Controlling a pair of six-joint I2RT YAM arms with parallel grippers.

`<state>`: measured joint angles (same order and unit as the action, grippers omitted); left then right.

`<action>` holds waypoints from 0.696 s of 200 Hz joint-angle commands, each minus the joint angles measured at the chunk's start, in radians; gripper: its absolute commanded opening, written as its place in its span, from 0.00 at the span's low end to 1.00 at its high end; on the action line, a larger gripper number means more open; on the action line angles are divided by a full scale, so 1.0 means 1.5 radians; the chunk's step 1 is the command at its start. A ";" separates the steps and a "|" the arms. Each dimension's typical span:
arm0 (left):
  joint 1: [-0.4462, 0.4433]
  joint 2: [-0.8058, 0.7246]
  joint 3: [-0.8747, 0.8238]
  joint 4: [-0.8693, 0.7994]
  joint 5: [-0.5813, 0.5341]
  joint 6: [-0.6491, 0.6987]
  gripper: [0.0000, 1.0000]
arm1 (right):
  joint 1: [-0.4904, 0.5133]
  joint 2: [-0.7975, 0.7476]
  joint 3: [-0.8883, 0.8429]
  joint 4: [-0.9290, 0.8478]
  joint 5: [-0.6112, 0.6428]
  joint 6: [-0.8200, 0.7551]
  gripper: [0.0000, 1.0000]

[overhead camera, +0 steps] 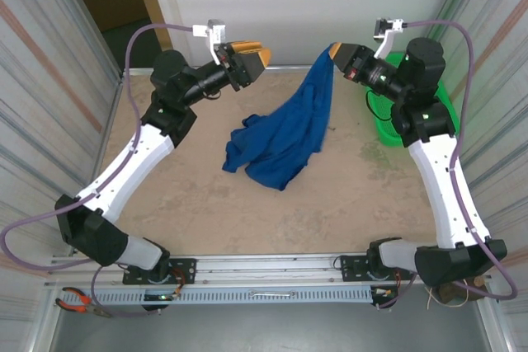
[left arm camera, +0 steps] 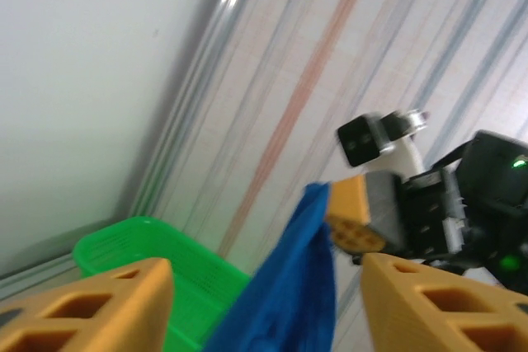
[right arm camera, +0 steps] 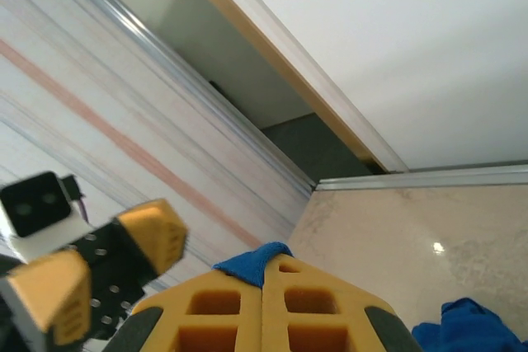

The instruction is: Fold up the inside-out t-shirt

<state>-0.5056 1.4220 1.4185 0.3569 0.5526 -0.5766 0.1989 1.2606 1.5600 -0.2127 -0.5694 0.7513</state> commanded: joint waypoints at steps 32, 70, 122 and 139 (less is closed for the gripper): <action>-0.062 -0.098 -0.206 -0.094 -0.204 0.214 0.75 | 0.034 0.049 0.163 -0.016 -0.020 0.003 0.00; -0.202 -0.087 -0.313 -0.086 -0.385 0.312 0.81 | 0.060 0.071 0.242 -0.024 -0.003 0.001 0.00; -0.250 0.040 -0.291 -0.017 -0.424 0.298 0.89 | 0.094 0.086 0.283 -0.038 0.012 -0.002 0.00; -0.252 0.089 -0.244 -0.018 -0.421 0.296 0.94 | 0.108 0.077 0.273 -0.041 0.021 -0.008 0.00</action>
<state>-0.8730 1.4853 0.9531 0.2642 -0.0307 -0.1535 0.3351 1.3899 1.9537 -0.2905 -0.5632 0.7513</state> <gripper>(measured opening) 0.923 0.051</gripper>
